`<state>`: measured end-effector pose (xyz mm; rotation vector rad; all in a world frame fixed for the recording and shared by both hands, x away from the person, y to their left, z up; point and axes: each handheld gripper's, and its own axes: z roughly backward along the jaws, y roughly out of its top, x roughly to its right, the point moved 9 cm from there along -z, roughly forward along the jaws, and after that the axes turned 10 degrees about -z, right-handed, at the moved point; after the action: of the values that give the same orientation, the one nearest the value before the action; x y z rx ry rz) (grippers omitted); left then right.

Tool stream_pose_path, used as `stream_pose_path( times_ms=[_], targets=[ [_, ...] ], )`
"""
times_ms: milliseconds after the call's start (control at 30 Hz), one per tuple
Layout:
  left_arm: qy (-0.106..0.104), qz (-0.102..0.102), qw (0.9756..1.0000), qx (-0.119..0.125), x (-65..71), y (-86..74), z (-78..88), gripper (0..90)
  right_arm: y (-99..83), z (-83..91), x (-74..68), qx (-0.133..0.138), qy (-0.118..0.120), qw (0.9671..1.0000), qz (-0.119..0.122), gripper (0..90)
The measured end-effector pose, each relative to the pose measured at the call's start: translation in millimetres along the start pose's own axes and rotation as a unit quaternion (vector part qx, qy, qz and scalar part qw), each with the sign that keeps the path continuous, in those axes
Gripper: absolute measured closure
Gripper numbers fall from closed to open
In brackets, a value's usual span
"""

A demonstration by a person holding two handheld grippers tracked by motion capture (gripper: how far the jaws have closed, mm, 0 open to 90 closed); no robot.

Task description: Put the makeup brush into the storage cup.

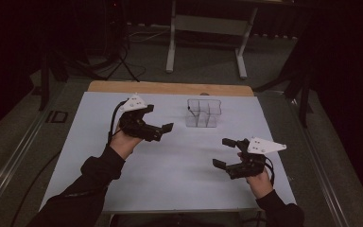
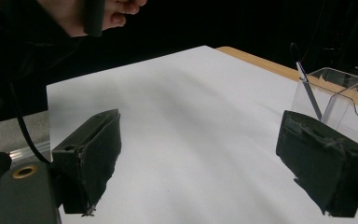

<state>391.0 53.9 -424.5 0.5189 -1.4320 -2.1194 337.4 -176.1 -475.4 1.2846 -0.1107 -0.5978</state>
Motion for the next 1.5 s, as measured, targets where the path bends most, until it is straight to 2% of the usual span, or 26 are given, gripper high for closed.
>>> stream_pose_path(
  times_ms=[100, 300, 433, 567, 700, 800, 967, 1200, 1367, 1467, 1500],
  targets=[
    [-0.008, 0.007, 0.9999, -0.001, 5.7, -9.4, 5.3, 0.1, 0.2, -0.3, -0.6, 0.0, 0.0, 1.0, 0.002, 13.8],
    [-0.01, 0.007, 0.9999, -0.005, 13.2, -28.2, 15.0, 0.1, -0.2, -0.3, -0.6, -0.001, 0.0, 1.0, 0.002, 13.8],
    [-0.008, 0.009, 0.9999, -0.011, 17.0, -41.3, 21.0, 0.1, -0.1, -0.7, -0.9, -0.001, 0.0, 1.0, 0.004, 13.7],
    [-0.008, 0.002, 0.9998, -0.016, 21.4, -55.1, 25.5, 0.1, -0.8, -1.3, -1.3, -0.003, 0.001, 1.0, 0.004, 13.7],
    [-0.004, 0.012, 0.9998, -0.017, 25.1, -68.9, 29.4, 0.1, -0.6, -1.0, -1.2, -0.002, 0.001, 1.0, 0.004, 13.7],
    [0.003, 0.01, 0.9998, -0.019, 26.2, -79.9, 31.5, 0.1, -0.8, -0.8, -0.8, -0.003, 0.001, 1.0, 0.003, 13.7],
    [0.017, 0.029, 0.9994, -0.006, 25.4, -95.9, 36.6, 0.1, -1.5, -1.8, -0.5, -0.004, 0.0, 1.0, 0.003, 13.7],
    [0.045, 0.018, 0.9988, -0.011, 23.0, -113.0, 39.1, 0.1, -3.0, -2.2, 0.5, -0.007, -0.001, 1.0, 0.003, 13.7],
    [0.044, 0.03, 0.9985, -0.013, 23.4, -123.3, 38.3, 0.1, -4.1, -2.2, 0.9, -0.009, 0.0, 1.0, 0.002, 13.7],
    [0.046, 0.022, 0.9984, -0.026, 22.7, -131.8, 36.2, 0.1, -5.1, -2.5, 1.7, -0.011, -0.001, 0.9999, 0.003, 13.7],
    [0.046, 0.025, 0.9983, -0.025, 22.6, -133.6, 35.9, 0.1, -5.4, -2.4, 1.8, -0.012, -0.001, 0.9999, 0.004, 13.7]
  ],
)
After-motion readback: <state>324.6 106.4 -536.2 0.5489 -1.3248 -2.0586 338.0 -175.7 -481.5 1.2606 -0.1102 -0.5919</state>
